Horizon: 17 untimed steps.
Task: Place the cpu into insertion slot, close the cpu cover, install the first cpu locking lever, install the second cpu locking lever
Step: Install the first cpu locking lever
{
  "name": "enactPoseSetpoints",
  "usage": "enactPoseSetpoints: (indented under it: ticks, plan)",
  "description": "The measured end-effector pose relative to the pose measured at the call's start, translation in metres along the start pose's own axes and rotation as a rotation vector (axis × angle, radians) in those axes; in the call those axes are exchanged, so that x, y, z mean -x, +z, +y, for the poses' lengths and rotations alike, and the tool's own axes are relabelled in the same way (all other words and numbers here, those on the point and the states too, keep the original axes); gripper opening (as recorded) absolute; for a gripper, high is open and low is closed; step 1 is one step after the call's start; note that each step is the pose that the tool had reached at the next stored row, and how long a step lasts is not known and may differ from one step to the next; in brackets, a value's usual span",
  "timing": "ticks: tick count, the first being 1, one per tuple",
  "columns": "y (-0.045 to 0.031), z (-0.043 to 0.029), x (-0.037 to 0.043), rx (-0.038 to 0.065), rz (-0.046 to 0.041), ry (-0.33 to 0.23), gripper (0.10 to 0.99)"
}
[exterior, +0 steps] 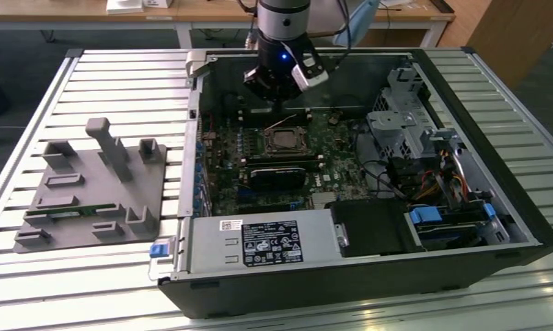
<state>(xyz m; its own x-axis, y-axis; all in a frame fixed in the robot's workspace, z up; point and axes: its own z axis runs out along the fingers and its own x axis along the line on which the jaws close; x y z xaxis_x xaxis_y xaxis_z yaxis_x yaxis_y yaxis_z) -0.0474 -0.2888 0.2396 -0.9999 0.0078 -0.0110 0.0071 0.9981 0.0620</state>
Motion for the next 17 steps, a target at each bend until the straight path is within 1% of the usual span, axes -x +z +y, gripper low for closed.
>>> enactPoseSetpoints:
  ticks: [10,17]
  plan:
    - [0.0096,0.0013,0.0064,0.000,-0.0001,0.000,0.106]
    - [0.0140,0.0017,0.0101,0.000,0.0000,0.000,0.106]
